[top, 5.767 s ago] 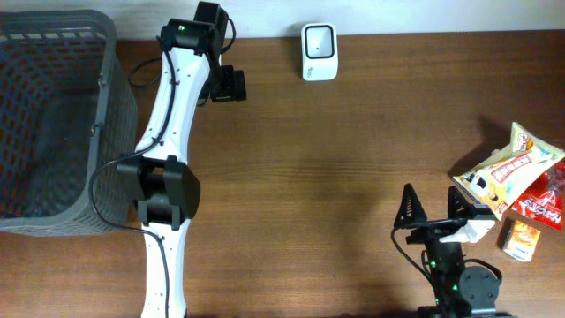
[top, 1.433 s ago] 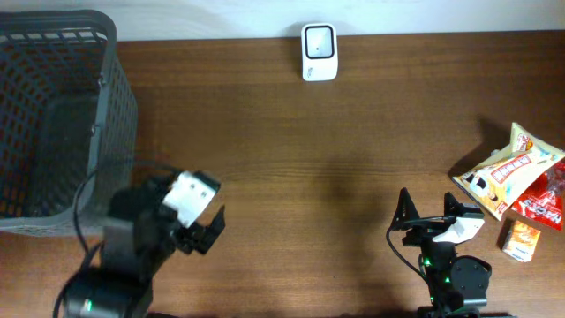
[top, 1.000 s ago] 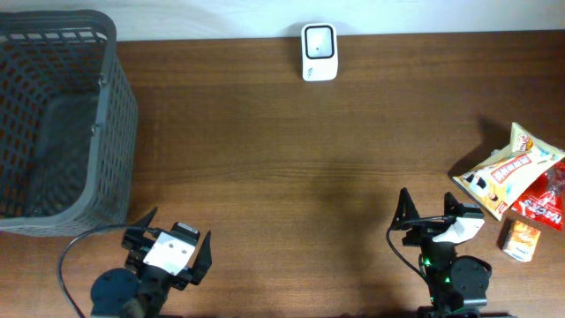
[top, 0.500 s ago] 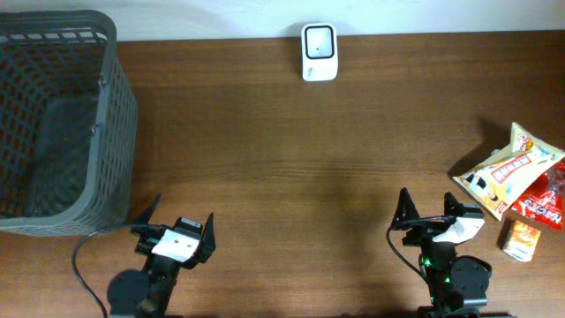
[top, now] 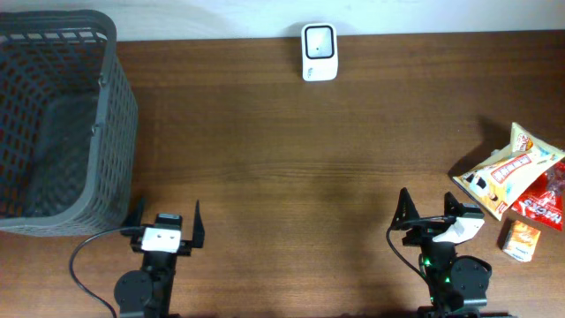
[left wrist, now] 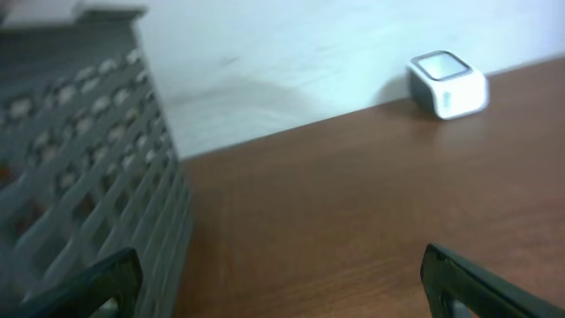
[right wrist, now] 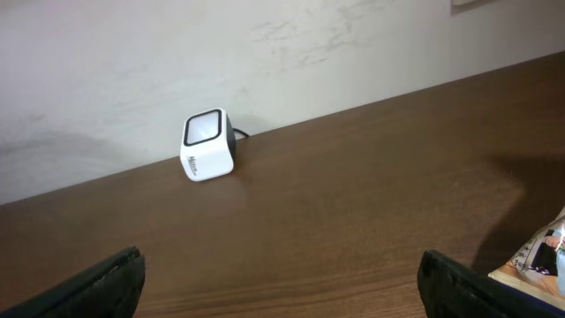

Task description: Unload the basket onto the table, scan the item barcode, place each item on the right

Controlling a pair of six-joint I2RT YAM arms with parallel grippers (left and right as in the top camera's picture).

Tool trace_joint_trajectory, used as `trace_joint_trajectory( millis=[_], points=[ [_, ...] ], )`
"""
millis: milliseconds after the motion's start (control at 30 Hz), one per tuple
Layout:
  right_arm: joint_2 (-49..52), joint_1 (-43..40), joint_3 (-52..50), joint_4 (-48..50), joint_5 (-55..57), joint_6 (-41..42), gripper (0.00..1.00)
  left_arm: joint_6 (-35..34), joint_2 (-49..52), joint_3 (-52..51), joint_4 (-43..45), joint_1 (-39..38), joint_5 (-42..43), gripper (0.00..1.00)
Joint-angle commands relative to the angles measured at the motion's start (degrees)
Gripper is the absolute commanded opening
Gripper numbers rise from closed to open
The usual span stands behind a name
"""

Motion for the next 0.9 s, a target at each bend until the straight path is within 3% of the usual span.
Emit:
trace_joint_trajectory(
  millis=[0, 867],
  points=[
    [-0.37, 0.37, -0.37, -0.31, 0.35, -0.07, 0.98, -11.06, -0.55, -0.48, -0.63, 0.35, -8.11, 0.99],
    [-0.37, 0.37, -0.37, -0.31, 0.35, -0.07, 0.98, -12.33, -0.55, -0.48, -1.22, 0.35, -7.74, 0.99]
  ],
)
